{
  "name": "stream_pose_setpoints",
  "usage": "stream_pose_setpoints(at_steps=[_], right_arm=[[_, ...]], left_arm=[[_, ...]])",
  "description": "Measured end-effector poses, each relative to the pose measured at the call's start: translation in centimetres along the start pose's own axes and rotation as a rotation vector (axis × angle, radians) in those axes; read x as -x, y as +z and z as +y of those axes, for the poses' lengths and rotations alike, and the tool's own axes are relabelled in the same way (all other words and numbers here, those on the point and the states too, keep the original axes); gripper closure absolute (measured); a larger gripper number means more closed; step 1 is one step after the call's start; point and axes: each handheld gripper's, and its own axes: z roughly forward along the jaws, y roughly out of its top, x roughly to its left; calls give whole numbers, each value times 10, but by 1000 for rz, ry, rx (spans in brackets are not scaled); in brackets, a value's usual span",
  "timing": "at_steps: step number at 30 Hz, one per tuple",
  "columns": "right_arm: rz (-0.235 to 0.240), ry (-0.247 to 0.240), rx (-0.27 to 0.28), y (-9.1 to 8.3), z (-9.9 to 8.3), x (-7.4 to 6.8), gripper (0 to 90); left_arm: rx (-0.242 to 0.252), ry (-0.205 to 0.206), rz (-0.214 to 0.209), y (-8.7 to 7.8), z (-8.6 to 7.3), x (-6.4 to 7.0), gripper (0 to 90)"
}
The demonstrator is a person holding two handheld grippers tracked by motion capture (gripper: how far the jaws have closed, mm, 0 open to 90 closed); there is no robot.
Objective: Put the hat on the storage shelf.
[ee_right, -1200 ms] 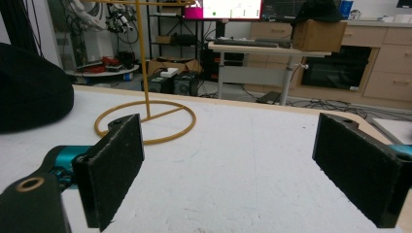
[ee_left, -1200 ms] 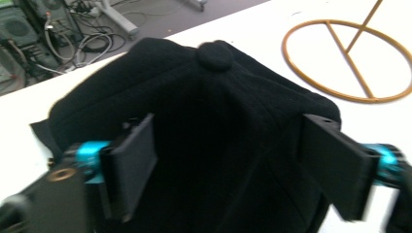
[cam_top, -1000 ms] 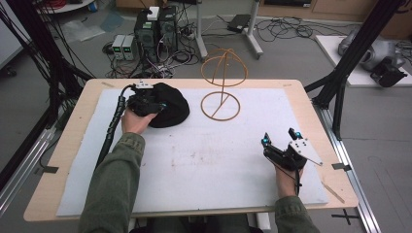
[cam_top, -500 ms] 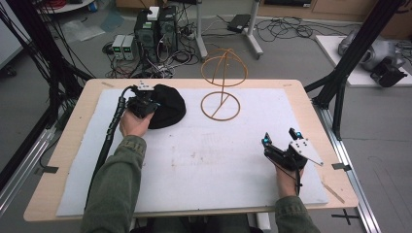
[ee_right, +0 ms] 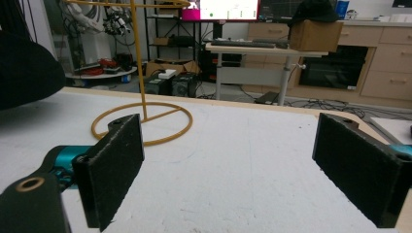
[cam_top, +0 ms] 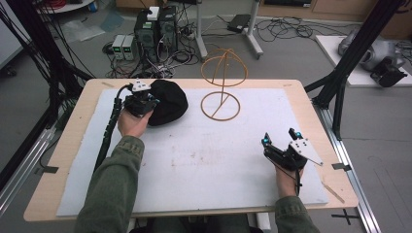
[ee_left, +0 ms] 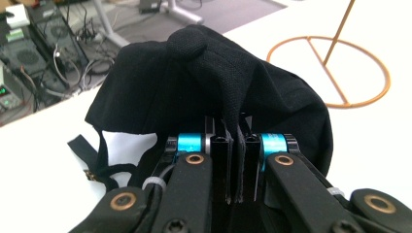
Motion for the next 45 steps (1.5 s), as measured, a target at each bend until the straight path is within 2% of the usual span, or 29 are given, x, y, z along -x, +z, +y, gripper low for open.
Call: stream_pose_setpoints(at_steps=[4,7,9,17,22,30,39,41,45], right_arm=[[1,2,1,0,0,0,105],[3,8,2,0,0,0,105],[3,10,2,0,0,0,105],[9,17,3,2,0,-2,106],[9,15,2,3,0,-2,105],[16,22,-3,2,0,-2,105],[13,7,3,3,0,-3,105],[17,7,3,3,0,-3,105],[21,3,8,3,0,-3,106]], left_arm=[[48,8,17,-11,6,1,872],[82,-9,29,-19,10,0,871],[101,-5,41,-25,13,-1,871],[152,-14,71,-43,18,-8,871],[162,0,96,-51,20,-8,870],[212,-2,97,-61,27,-7,870],[266,47,102,-76,58,0,870],[280,50,106,-78,68,3,870],[295,56,109,-80,80,7,869]])
